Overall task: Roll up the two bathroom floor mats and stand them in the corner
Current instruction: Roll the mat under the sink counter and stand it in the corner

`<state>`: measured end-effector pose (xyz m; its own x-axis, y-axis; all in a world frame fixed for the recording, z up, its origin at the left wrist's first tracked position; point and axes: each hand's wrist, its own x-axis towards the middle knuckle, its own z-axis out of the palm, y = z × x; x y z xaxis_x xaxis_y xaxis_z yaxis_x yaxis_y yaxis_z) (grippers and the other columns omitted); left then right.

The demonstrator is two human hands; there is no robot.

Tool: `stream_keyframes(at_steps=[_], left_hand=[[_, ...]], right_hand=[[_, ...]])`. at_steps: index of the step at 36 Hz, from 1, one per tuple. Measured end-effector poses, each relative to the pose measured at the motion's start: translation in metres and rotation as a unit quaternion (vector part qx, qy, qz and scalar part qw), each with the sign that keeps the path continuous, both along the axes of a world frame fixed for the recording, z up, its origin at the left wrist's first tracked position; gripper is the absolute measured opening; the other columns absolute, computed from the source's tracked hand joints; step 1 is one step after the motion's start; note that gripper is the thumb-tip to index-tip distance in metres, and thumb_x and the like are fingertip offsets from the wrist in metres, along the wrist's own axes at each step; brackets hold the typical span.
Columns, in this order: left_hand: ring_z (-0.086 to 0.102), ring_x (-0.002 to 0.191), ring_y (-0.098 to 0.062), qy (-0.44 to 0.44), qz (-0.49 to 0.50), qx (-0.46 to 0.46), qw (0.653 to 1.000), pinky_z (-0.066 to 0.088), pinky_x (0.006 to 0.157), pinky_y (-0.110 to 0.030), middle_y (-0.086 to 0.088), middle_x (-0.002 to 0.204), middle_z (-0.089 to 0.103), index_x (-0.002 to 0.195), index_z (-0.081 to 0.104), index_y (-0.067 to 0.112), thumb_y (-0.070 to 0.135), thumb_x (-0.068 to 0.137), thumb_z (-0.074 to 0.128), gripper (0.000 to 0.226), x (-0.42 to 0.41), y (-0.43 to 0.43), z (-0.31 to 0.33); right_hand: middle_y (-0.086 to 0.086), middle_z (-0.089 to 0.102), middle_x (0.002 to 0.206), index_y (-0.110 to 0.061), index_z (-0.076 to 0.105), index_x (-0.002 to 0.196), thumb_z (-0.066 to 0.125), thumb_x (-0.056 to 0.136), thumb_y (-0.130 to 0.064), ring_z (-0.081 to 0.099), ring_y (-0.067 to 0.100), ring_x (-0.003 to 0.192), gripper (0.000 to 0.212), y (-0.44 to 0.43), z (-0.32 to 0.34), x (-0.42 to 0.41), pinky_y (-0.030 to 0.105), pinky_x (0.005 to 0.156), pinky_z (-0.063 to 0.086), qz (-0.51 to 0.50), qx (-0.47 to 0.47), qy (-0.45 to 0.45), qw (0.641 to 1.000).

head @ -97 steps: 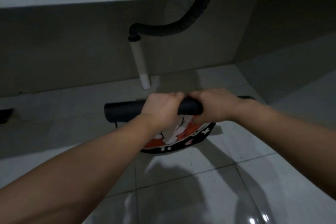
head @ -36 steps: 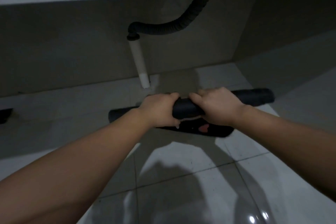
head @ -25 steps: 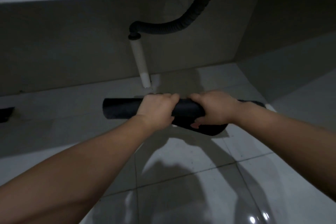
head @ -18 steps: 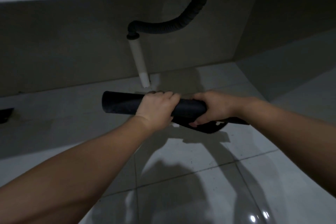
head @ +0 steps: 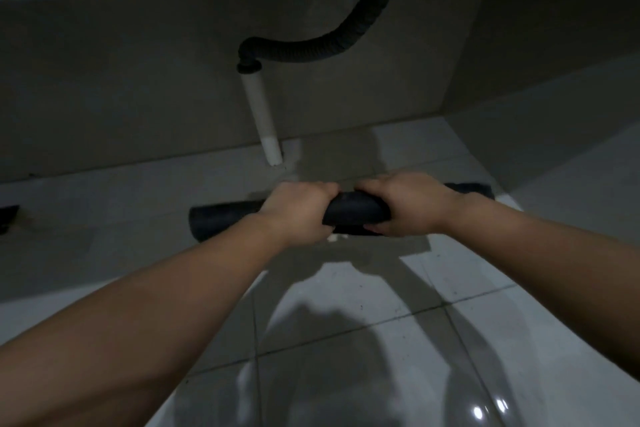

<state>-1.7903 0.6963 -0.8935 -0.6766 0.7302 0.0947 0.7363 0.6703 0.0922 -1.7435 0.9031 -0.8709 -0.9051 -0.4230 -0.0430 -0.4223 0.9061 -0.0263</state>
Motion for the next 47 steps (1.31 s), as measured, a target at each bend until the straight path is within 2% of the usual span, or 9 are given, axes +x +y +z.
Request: stream_keyframes(at_steps=[3, 8, 15, 20, 27, 36, 41, 44, 47], left_hand=[[0.060, 0.084, -0.026, 0.107, -0.024, -0.007, 0.994, 0.035, 0.059, -0.032, -0.002, 0.096, 0.063, 0.104, 0.050, 0.024, 0.033, 0.070, 0.066, 0.039, 0.005, -0.003, 0.002], [0.059, 0.086, -0.026, 0.138, -0.023, -0.010, 0.990, 0.040, 0.063, -0.033, -0.003, 0.100, 0.061, 0.114, 0.049, 0.021, 0.032, 0.071, 0.066, 0.047, 0.008, -0.001, 0.000], [0.060, 0.089, -0.020, -0.193, 0.024, 0.007, 0.981, 0.051, 0.074, -0.035, 0.003, 0.106, 0.063, 0.114, 0.049, 0.031, 0.053, 0.057, 0.075, 0.066, -0.005, 0.001, -0.002], [0.059, 0.084, -0.018, -0.224, 0.043, 0.034, 0.973, 0.050, 0.072, -0.033, 0.002, 0.101, 0.064, 0.110, 0.050, 0.032, 0.046, 0.059, 0.076, 0.059, -0.005, 0.000, -0.010], [0.061, 0.080, -0.023, 0.024, 0.007, 0.019, 1.000, 0.036, 0.055, -0.029, 0.000, 0.091, 0.064, 0.100, 0.050, 0.028, 0.033, 0.069, 0.065, 0.035, -0.003, -0.006, -0.007], [0.061, 0.084, -0.023, 0.072, -0.018, 0.030, 0.997, 0.040, 0.061, -0.031, 0.002, 0.095, 0.064, 0.104, 0.052, 0.027, 0.027, 0.071, 0.065, 0.035, -0.001, 0.003, -0.004], [0.059, 0.091, -0.026, 0.060, 0.007, 0.051, 0.997, 0.039, 0.084, -0.036, -0.001, 0.098, 0.063, 0.103, 0.052, 0.025, 0.023, 0.069, 0.065, 0.036, -0.001, 0.023, -0.008], [0.047, 0.112, -0.029, 0.059, 0.040, 0.044, 0.997, 0.023, 0.106, -0.045, -0.007, 0.118, 0.054, 0.117, 0.049, 0.020, 0.018, 0.065, 0.066, 0.054, 0.001, 0.043, -0.012], [0.042, 0.117, -0.032, 0.032, 0.058, 0.082, 0.994, 0.023, 0.107, -0.046, -0.011, 0.125, 0.049, 0.125, 0.046, 0.016, 0.018, 0.064, 0.066, 0.064, 0.008, 0.065, -0.012]], right_hand=[[-0.006, 0.061, 0.095, -0.029, 0.053, 0.107, 0.079, 0.064, -0.035, 0.059, 0.016, 0.083, 0.052, 0.003, 0.005, -0.008, 0.027, 0.066, 0.042, -0.063, -0.087, -0.183, 0.977], [-0.013, 0.061, 0.080, -0.035, 0.051, 0.086, 0.082, 0.059, -0.035, 0.061, 0.010, 0.073, 0.041, 0.006, 0.005, -0.008, 0.023, 0.056, 0.041, -0.089, -0.140, -0.196, 0.966], [0.000, 0.066, 0.088, -0.027, 0.053, 0.104, 0.065, 0.071, -0.034, 0.063, 0.026, 0.072, 0.036, 0.005, -0.013, 0.004, 0.030, 0.053, 0.037, 0.034, 0.059, 0.108, 0.992], [0.008, 0.064, 0.081, -0.016, 0.058, 0.103, 0.066, 0.068, -0.022, 0.060, 0.031, 0.066, 0.037, -0.001, -0.017, 0.010, 0.036, 0.053, 0.046, 0.065, 0.060, 0.205, 0.975], [-0.009, 0.060, 0.091, -0.033, 0.051, 0.113, 0.077, 0.061, -0.035, 0.059, 0.017, 0.078, 0.058, 0.014, -0.003, -0.009, 0.027, 0.059, 0.040, -0.054, -0.055, -0.111, 0.991], [-0.012, 0.066, 0.090, -0.034, 0.058, 0.092, 0.085, 0.051, -0.039, 0.064, 0.006, 0.078, 0.049, 0.047, 0.005, -0.001, 0.023, 0.065, 0.047, -0.156, -0.150, -0.330, 0.919], [-0.004, 0.073, 0.087, -0.026, 0.065, 0.094, 0.085, 0.049, -0.038, 0.070, 0.012, 0.076, 0.051, 0.064, 0.002, 0.013, 0.035, 0.074, 0.057, -0.205, -0.212, -0.338, 0.894], [-0.003, 0.073, 0.083, -0.025, 0.066, 0.091, 0.084, 0.047, -0.038, 0.070, 0.013, 0.072, 0.049, 0.078, -0.003, 0.021, 0.033, 0.070, 0.057, -0.256, -0.240, -0.305, 0.885], [-0.002, 0.073, 0.079, -0.024, 0.067, 0.090, 0.084, 0.044, -0.040, 0.070, 0.014, 0.069, 0.052, 0.102, -0.006, 0.031, 0.027, 0.062, 0.054, -0.316, -0.277, -0.268, 0.867]])
